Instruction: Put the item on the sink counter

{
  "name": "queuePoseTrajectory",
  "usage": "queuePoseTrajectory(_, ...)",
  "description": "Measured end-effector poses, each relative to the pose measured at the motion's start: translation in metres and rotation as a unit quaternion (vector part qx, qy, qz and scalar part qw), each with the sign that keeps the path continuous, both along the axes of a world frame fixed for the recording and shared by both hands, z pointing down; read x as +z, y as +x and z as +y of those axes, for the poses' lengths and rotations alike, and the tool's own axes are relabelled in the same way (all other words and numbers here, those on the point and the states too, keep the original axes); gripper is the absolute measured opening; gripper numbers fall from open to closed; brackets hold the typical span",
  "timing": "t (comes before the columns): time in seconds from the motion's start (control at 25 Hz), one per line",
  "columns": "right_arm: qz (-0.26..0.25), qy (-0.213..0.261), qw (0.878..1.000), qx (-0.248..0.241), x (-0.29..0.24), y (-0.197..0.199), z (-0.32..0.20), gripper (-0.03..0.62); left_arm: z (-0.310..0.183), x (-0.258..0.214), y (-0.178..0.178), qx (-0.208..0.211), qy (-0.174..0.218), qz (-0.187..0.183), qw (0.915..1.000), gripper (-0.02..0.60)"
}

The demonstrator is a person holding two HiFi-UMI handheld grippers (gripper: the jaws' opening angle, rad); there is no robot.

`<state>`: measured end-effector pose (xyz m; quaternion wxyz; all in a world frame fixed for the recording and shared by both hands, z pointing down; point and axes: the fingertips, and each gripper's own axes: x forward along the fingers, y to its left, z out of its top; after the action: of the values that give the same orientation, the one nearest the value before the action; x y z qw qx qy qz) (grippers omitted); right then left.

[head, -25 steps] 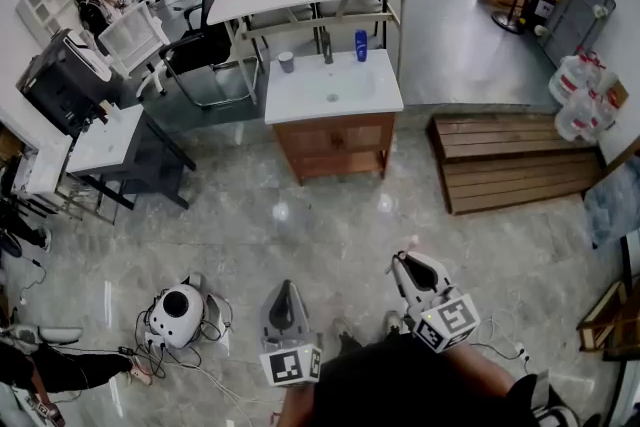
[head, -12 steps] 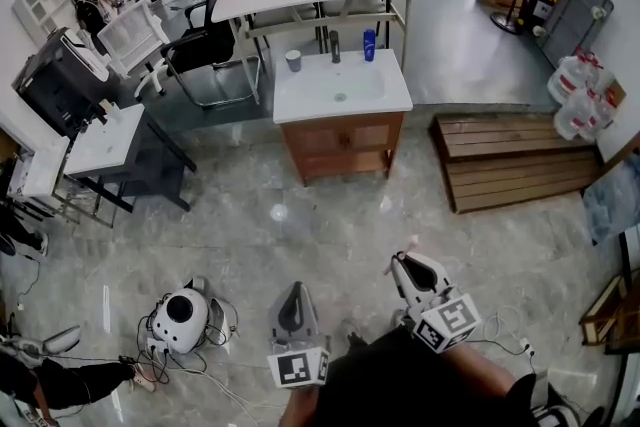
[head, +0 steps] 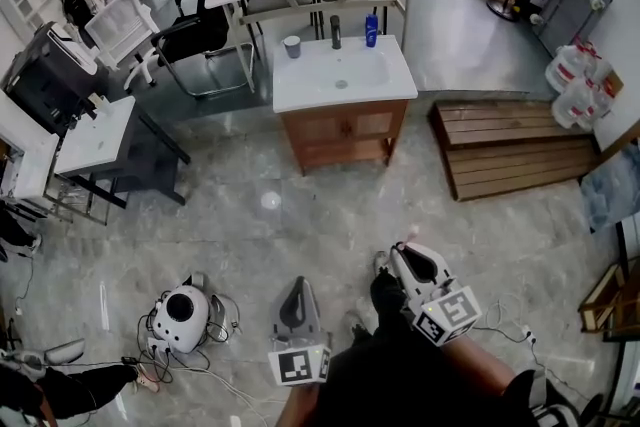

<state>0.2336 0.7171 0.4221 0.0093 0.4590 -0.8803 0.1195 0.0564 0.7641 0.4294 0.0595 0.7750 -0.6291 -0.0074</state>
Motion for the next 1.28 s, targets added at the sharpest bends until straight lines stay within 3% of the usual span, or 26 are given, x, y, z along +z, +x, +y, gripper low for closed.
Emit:
queuePoseTrajectory(0.36, -0.004, 0.000, 1.000, -0.016, 0.002, -0.021, -0.090, 0.038, -0.084, 0.005, -0.013, -0.003, -0.006, -0.010, 0.9999, 0.015)
queuePoseTrajectory(0.92, 0.000, 0.011, 0.998, -0.064, -0.013, -0.028, -0.318, 0.038, -0.315, -0.008, -0.013, -0.026, -0.002, -0.034, 0.9991, 0.015)
queuePoseTrajectory(1.28, -0.005, 0.007, 0.997, -0.079, -0.013, -0.035, -0.422, 0.038, -0.408, -0.025, -0.016, -0.049, -0.002, -0.022, 0.9986, 0.015)
